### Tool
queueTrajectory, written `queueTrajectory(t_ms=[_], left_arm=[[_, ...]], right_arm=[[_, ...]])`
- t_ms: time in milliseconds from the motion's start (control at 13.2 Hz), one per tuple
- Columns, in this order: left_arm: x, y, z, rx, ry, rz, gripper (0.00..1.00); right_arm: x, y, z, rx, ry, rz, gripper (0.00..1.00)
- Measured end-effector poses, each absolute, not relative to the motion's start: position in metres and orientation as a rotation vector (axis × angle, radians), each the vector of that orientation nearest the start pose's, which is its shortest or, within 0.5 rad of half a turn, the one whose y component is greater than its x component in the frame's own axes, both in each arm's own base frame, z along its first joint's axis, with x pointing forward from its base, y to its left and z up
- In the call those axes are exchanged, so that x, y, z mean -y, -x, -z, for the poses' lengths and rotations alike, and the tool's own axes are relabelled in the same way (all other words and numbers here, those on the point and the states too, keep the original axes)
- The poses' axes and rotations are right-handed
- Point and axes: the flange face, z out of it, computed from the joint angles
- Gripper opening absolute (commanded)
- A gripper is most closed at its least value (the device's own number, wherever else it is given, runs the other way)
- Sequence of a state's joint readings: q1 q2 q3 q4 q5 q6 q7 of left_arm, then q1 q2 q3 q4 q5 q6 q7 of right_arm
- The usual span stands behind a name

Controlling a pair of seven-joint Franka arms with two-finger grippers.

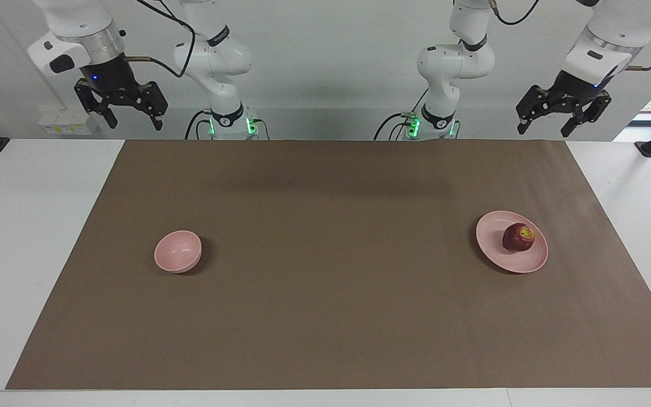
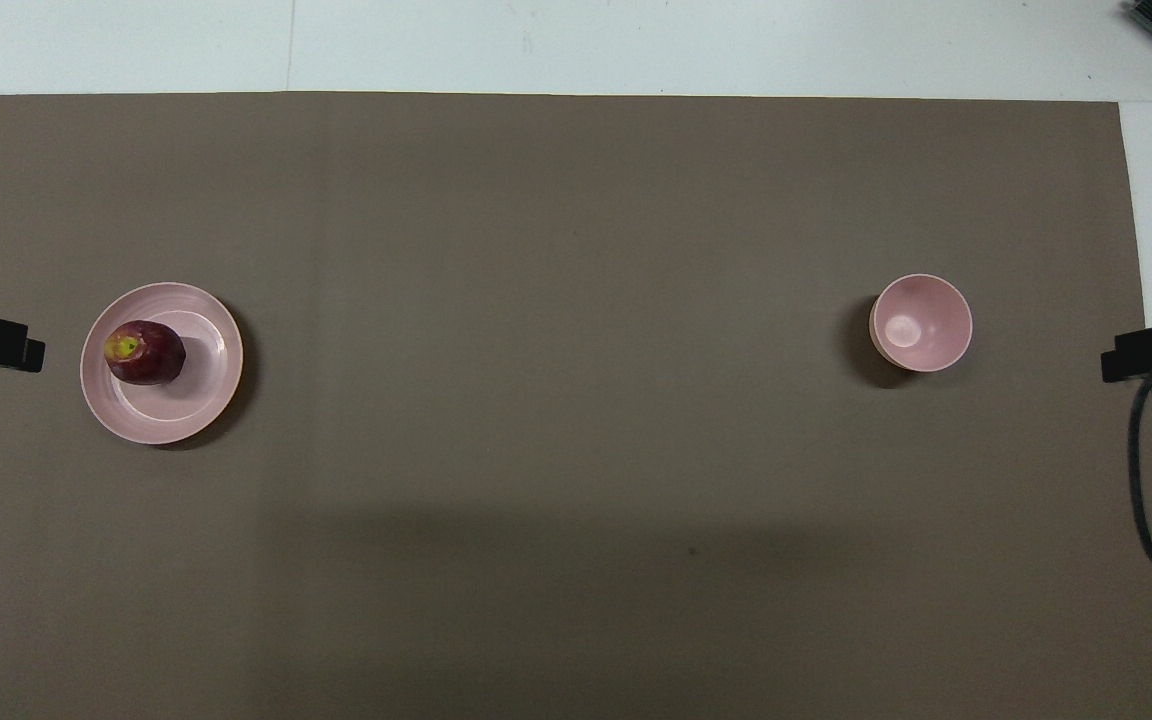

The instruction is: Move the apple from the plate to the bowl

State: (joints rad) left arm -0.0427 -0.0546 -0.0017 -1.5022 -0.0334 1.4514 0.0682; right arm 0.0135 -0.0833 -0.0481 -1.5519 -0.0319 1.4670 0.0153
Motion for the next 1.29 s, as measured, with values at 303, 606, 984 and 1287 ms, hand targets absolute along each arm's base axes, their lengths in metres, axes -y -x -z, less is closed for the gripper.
queueTrajectory(t_ms=[303,606,984,1287], left_arm=[[0.027,-0.524,-0.673,-0.187,3.168,-0.002,1.0],[0.024,-0.524,-0.672,-0.179,3.168,-0.005,1.0],[0.021,-0.529,-0.651,-0.185,3.167,-0.029,1.0],[0.011,-0.541,-0.609,-0.243,3.162,-0.005,1.0]], right_arm=[[0.023,-0.517,-0.669,-0.084,3.168,-0.003,1.0],[0.023,-0.517,-0.669,-0.084,3.168,-0.003,1.0],[0.023,-0.517,-0.669,-0.084,3.168,-0.003,1.0],[0.023,-0.517,-0.669,-0.084,3.168,-0.003,1.0]])
